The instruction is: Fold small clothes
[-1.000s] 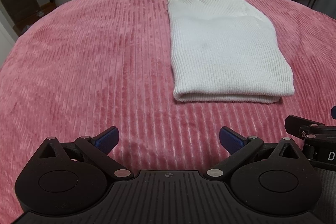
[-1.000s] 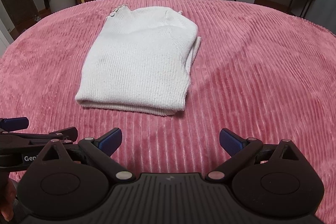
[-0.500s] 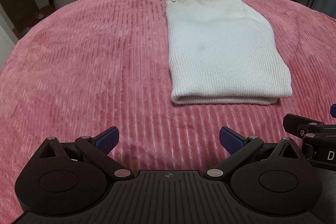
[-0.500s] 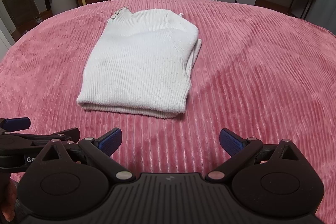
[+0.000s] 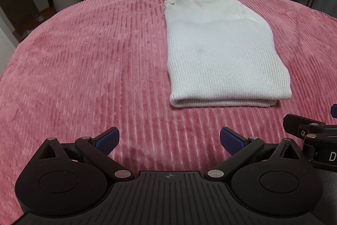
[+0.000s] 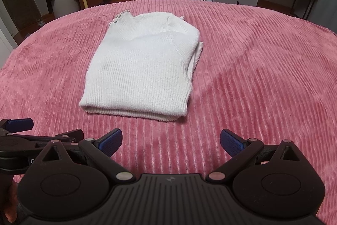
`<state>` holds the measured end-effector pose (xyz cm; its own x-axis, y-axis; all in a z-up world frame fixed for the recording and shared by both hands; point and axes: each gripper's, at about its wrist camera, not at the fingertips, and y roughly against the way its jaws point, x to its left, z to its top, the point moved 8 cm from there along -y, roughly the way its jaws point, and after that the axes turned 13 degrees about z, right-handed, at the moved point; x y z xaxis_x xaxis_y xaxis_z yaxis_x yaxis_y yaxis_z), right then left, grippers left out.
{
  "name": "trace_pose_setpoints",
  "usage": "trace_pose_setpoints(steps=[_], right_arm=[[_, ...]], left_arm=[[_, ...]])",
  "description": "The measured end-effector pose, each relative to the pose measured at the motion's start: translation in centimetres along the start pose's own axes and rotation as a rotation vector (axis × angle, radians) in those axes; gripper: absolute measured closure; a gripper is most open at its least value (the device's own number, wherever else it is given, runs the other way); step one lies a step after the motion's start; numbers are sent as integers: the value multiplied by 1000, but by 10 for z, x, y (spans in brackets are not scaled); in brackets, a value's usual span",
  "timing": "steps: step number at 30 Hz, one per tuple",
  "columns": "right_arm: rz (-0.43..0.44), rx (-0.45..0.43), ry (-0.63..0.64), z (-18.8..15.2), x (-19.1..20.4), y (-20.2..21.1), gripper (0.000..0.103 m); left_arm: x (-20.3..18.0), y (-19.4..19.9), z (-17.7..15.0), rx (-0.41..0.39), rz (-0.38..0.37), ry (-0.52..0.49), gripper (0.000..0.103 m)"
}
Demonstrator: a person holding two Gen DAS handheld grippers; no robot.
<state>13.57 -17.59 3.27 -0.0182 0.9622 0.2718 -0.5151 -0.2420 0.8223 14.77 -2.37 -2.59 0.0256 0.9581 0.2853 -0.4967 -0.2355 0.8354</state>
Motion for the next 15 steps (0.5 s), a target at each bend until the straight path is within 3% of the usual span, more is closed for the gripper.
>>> trace_pose_setpoints(steps=[15], right_arm=[[3,-3,-16,-1,-4,-1,4]], left_arm=[[-1,0,1,-3,-1,1,0]])
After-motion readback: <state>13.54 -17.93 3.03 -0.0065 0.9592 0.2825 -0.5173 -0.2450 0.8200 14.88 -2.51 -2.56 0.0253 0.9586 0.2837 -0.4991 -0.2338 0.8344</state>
